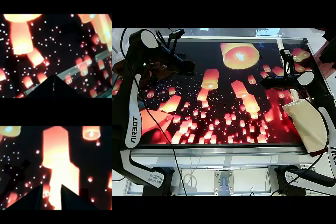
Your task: Fold the shirts.
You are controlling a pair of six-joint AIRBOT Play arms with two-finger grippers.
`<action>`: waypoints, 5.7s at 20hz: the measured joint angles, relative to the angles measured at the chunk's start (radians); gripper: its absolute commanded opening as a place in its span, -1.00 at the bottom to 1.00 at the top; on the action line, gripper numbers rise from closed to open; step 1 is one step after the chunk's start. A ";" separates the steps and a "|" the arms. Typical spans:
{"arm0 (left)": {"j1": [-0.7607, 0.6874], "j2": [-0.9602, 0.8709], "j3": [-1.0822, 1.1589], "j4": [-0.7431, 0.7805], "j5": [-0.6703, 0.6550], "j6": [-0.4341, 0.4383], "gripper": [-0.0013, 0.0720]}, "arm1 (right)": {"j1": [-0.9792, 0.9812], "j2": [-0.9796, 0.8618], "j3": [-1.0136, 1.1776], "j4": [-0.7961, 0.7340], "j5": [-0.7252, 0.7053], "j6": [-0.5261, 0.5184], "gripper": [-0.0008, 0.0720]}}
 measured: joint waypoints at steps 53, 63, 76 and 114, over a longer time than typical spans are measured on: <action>0.767 -0.353 0.000 0.465 -0.066 -0.306 -0.94 | 0.000 0.000 0.000 0.014 0.102 0.058 -0.23; 0.657 -0.356 0.002 -0.335 -0.072 -0.046 -0.94 | 0.000 0.001 0.029 0.119 -0.019 0.061 -0.23; -0.157 -0.344 0.002 -0.383 -0.007 0.132 -0.66 | -0.137 0.024 0.210 0.141 -0.018 0.060 -0.23; -0.081 -0.326 0.022 -0.119 -0.044 0.035 0.96 | 0.190 -0.559 0.308 0.114 0.138 -0.056 -0.90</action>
